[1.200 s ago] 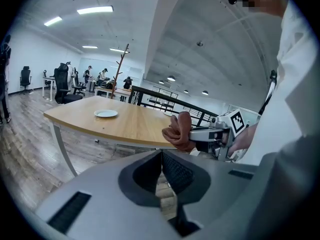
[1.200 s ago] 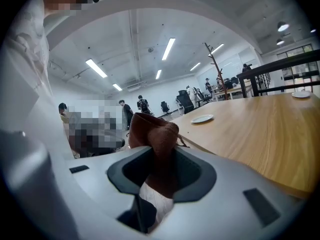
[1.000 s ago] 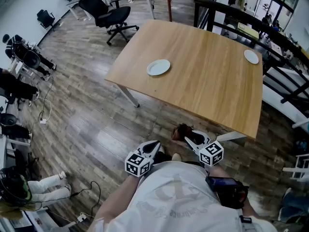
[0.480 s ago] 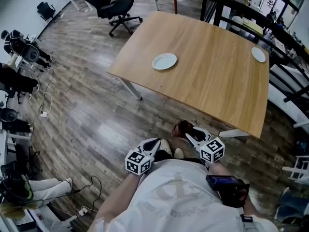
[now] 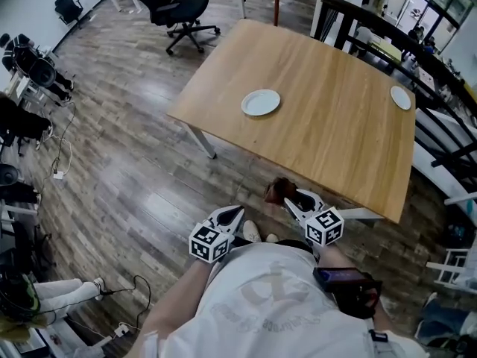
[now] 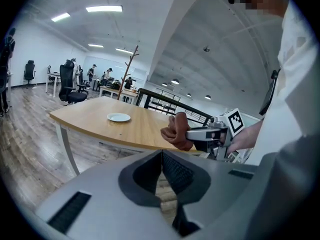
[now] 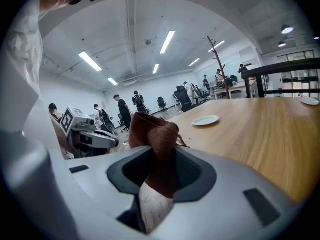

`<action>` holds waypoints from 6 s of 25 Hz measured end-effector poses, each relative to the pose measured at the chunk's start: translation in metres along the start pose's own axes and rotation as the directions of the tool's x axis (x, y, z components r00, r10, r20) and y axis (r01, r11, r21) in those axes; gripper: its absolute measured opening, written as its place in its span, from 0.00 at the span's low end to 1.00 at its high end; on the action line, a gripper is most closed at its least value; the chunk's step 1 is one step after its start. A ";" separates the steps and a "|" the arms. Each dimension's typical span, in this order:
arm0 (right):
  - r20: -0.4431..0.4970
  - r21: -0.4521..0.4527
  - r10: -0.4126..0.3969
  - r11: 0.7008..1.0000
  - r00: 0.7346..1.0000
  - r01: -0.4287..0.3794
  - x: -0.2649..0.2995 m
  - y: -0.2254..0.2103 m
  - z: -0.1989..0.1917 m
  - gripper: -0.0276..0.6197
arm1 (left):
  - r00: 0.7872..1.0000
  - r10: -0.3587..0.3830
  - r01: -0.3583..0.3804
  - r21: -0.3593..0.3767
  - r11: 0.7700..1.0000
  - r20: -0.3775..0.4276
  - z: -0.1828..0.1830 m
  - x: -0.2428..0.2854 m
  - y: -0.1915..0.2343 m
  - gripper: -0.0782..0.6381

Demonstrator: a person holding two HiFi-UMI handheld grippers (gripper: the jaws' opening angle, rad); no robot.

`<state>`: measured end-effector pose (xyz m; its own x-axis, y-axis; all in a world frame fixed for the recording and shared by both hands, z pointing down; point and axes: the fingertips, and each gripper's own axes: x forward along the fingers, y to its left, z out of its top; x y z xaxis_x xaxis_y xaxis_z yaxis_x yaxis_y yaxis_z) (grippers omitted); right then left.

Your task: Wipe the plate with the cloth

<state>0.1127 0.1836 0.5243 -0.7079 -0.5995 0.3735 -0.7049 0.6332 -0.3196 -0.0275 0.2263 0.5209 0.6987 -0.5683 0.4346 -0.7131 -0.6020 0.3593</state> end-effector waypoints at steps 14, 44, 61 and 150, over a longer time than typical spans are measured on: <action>0.002 -0.044 -0.085 0.995 0.996 0.085 0.014 -0.008 0.036 0.24 | 0.998 -0.045 0.046 -0.005 0.999 0.040 0.018 -0.005 0.031 0.13; -0.083 -0.009 0.050 0.999 0.995 -0.051 0.151 -0.059 0.079 0.24 | 0.996 0.080 -0.077 -0.070 0.995 0.044 0.074 0.031 0.134 0.13; -0.114 0.024 0.053 0.998 0.992 -0.051 0.175 -0.152 0.105 0.24 | 0.997 0.079 -0.078 -0.046 0.996 0.017 0.147 0.121 0.154 0.13; -0.516 -0.499 -0.116 0.846 0.849 -0.188 0.293 -0.248 0.097 0.24 | 0.997 0.007 -0.020 -0.158 0.987 -0.080 0.130 0.175 0.241 0.13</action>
<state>0.0757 -0.1965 0.6287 -0.4960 -0.3296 0.8033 -0.4405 0.8928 0.0943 -0.0699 -0.0913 0.5763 0.6866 -0.5260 0.5019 -0.7271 -0.4945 0.4763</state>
